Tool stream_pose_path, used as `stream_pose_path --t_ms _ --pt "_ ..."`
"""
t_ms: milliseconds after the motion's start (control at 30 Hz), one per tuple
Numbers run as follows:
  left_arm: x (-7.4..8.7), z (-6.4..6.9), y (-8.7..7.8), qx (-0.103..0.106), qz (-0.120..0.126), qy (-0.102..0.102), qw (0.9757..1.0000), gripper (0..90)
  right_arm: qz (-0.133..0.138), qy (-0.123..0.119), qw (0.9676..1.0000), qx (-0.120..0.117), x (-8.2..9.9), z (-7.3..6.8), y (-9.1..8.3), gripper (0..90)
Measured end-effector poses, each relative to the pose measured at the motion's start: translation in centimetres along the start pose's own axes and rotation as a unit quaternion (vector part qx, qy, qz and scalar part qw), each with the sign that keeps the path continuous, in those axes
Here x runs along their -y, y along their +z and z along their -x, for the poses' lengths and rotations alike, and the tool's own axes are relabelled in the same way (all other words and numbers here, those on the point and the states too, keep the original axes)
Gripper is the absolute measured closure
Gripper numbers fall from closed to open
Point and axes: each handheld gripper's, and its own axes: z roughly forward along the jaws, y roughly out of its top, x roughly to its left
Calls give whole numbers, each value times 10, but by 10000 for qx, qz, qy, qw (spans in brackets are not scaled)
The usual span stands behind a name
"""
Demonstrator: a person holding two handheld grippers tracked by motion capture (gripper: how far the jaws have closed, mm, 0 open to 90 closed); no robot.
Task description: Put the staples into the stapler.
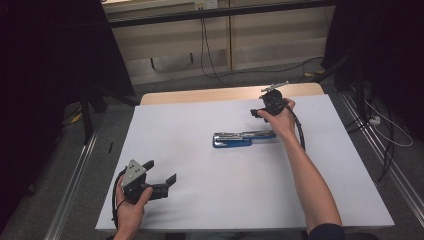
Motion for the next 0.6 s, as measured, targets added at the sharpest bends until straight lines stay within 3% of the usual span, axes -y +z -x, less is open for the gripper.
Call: stream_pose_path --t_ms 200,367,600 --pt "0 1 1 49 -24 38 10000 45 -317 -101 9994 -62 -6 1 10 451" --pt "1 1 0 48 -54 44 10000 45 -566 -36 9984 -57 -4 5 19 481" --pt "1 2 1 71 -41 40 10000 45 -696 -62 9975 -125 -2 6 27 589"
